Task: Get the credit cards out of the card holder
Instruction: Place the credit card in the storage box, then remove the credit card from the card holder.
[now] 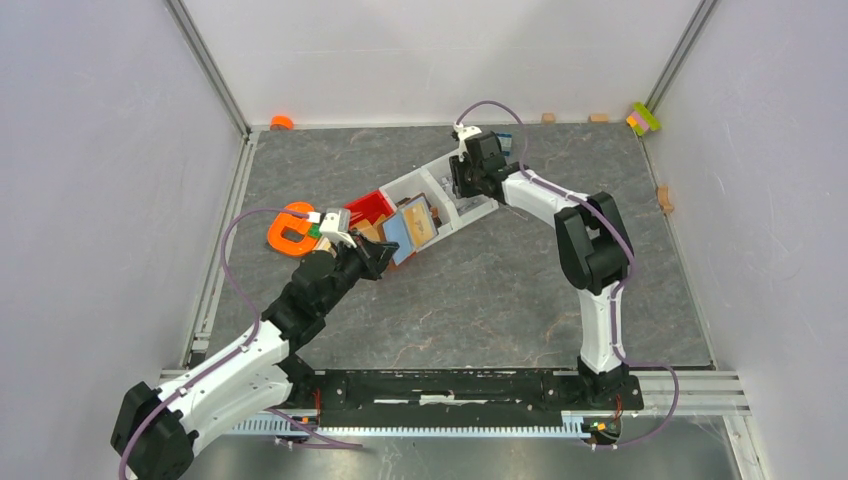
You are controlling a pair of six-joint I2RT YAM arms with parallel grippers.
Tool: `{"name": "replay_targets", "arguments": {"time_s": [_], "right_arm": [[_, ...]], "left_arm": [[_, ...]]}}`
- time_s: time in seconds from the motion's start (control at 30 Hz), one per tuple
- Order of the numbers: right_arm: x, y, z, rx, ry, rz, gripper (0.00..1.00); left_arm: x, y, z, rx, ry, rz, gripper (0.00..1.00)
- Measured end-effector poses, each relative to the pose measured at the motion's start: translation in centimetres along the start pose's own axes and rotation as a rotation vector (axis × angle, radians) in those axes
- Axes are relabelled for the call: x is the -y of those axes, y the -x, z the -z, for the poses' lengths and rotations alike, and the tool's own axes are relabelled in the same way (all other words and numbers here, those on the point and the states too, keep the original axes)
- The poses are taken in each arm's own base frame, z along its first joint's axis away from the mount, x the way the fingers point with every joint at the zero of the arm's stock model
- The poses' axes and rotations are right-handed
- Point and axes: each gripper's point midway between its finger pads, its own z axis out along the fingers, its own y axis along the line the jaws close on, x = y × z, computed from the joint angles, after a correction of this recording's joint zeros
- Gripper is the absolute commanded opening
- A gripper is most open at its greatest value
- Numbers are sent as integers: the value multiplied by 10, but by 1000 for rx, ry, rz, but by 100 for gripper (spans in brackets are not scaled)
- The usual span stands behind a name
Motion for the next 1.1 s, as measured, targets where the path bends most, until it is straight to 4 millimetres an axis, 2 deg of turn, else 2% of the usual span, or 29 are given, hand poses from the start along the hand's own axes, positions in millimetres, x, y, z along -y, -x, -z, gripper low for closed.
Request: {"name": "replay_targets", "arguments": {"time_s": [0.1, 0.2, 0.27, 0.33, 0.37, 0.4, 0.47, 0.53, 0.6, 0.7, 0.73, 0.83, 1.03, 1.1], "right_arm": [[-10, 5, 13, 20, -28, 22, 52], [-33, 13, 48, 75, -32, 60, 55], [-48, 21, 84, 135, -28, 77, 58], [-60, 27, 123, 219, -29, 89, 65], [-63, 27, 143, 259, -32, 86, 78], [-63, 26, 160, 297, -37, 79, 97], [-55, 17, 196, 384, -50, 34, 98], [-40, -3, 225, 461, -67, -13, 98], [-29, -22, 238, 511, -69, -44, 98], [-21, -59, 239, 535, -47, -56, 98], [-22, -75, 235, 524, -19, -46, 98], [-37, -100, 225, 475, 83, -14, 98], [-62, -94, 233, 545, 242, 1, 98], [-64, -93, 238, 564, 267, 0, 98]], "left_arm": [[2, -1, 0, -6, -10, 0, 2], [3, 0, 0, -4, -18, -1, 2], [4, 0, 0, -1, -23, -4, 2], [6, -1, -1, -5, -31, -5, 2], [7, -2, -2, -10, -38, -5, 2], [8, -2, -3, -11, -42, -5, 2], [9, -4, -4, -19, -54, -5, 2], [13, -7, -5, -27, -80, -5, 2], [16, -10, -5, -33, -101, -5, 2], [26, -14, -5, -49, -161, -5, 2], [29, -15, -6, -54, -183, -5, 2], [42, -18, -7, -67, -254, -7, 2], [62, -22, -6, -89, -375, -14, 2], [69, -23, -5, -96, -417, -12, 2]]}}
